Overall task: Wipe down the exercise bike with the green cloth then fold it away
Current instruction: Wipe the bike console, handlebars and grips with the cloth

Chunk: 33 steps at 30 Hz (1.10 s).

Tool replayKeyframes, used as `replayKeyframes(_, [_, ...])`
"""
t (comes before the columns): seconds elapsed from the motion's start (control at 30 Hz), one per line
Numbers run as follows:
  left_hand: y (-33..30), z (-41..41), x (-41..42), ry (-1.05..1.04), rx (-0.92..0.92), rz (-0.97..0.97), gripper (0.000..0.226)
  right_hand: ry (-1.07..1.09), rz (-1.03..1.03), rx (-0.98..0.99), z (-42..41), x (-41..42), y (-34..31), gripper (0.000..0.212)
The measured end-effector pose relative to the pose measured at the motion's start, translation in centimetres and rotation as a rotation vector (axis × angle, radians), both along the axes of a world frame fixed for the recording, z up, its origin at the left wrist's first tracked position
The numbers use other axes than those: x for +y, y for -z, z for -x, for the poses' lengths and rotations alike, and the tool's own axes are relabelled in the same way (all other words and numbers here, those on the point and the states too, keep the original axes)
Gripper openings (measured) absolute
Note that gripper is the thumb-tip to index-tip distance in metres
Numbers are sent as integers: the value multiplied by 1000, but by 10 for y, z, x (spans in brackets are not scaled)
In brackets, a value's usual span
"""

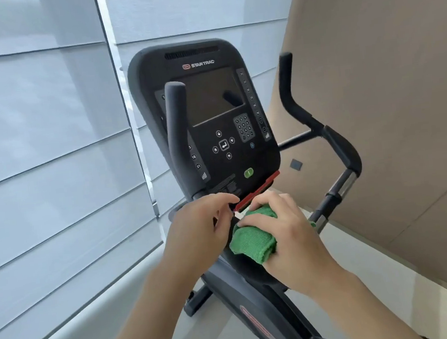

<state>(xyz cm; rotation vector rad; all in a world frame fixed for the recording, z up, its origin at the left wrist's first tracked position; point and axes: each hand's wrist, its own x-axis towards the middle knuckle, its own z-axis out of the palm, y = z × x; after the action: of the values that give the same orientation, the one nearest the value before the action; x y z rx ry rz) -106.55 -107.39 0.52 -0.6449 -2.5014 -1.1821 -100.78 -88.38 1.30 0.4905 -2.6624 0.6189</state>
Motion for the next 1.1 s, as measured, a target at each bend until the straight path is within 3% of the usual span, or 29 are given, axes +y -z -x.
replayKeyframes(0.2, [11, -7, 64, 60, 42, 77, 33, 45, -4, -79, -11, 74, 7, 53])
replayKeyframes(0.47, [38, -31, 97, -94, 135, 157, 28, 28, 281, -51, -6, 122, 24, 56])
replayKeyframes(0.57, [42, -40, 102, -226, 196, 78, 24, -46, 159, -87, -9, 103, 41, 43])
replayKeyframes(0.67, [47, -44, 105, -284, 237, -8, 22, -123, -30, -61, -19, 99, 62, 63])
replayKeyframes(0.87, [55, -39, 110, -359, 262, 27, 22, -206, -2, 166, 6, 128, 89, 41])
replayKeyframes(0.97, [56, -37, 113, -390, 280, 44, 23, -123, 7, 256, 48, 140, 87, 29])
replayKeyframes(1.1, [54, -36, 117, -410, 281, 57, 24, 7, 48, 233, 100, 179, 81, 37])
